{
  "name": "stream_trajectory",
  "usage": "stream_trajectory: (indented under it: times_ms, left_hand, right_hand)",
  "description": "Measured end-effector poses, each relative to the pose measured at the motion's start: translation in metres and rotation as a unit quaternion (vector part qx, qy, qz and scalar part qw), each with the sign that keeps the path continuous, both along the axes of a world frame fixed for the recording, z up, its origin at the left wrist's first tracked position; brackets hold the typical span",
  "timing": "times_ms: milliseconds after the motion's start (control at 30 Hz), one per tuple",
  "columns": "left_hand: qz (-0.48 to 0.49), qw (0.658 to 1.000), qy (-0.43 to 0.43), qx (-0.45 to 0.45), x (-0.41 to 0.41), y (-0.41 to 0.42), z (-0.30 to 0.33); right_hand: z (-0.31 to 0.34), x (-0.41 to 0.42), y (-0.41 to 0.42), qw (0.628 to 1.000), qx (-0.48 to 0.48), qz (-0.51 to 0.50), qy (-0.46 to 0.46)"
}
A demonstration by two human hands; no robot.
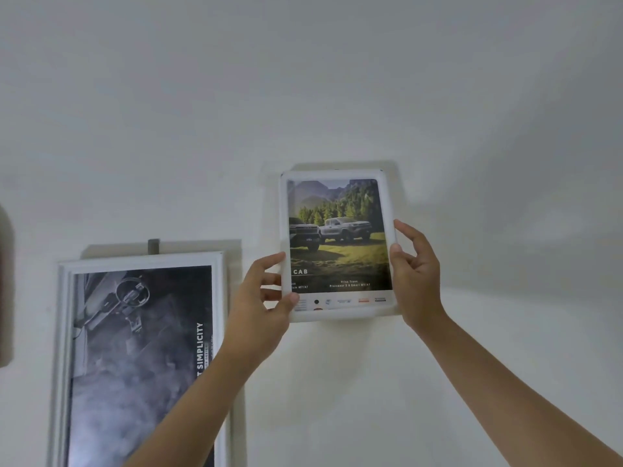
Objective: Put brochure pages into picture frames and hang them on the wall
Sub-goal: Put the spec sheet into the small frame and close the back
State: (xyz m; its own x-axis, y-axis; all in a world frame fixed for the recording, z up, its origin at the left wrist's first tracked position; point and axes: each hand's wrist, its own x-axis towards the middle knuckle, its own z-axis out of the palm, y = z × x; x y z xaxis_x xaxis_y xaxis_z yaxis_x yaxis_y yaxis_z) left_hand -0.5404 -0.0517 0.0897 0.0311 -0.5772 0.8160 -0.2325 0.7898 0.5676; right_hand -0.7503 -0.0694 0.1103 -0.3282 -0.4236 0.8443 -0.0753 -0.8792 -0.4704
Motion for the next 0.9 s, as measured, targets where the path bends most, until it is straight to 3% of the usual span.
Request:
stream_trajectory:
  times_ms: [333, 567, 900]
  left_hand:
    - [-0.013, 1.000, 0.013, -0.014, -0.008, -0.023, -0.021]
    - [0.024, 0.998, 0.008, -0.058, -0.009, -0.029, -0.032]
    - [0.129, 0.979, -0.063, -0.147, -0.012, -0.032, -0.036]
  right_hand:
    - [-0.018, -0.008, -0.019, 1.000, -0.001, 0.015, 0.004]
    - [-0.030, -0.011, -0.029, 0.985, -0.050, -0.158, 0.038]
    - [-0.047, -0.003, -0.029, 0.960, -0.051, -0.270, 0.056]
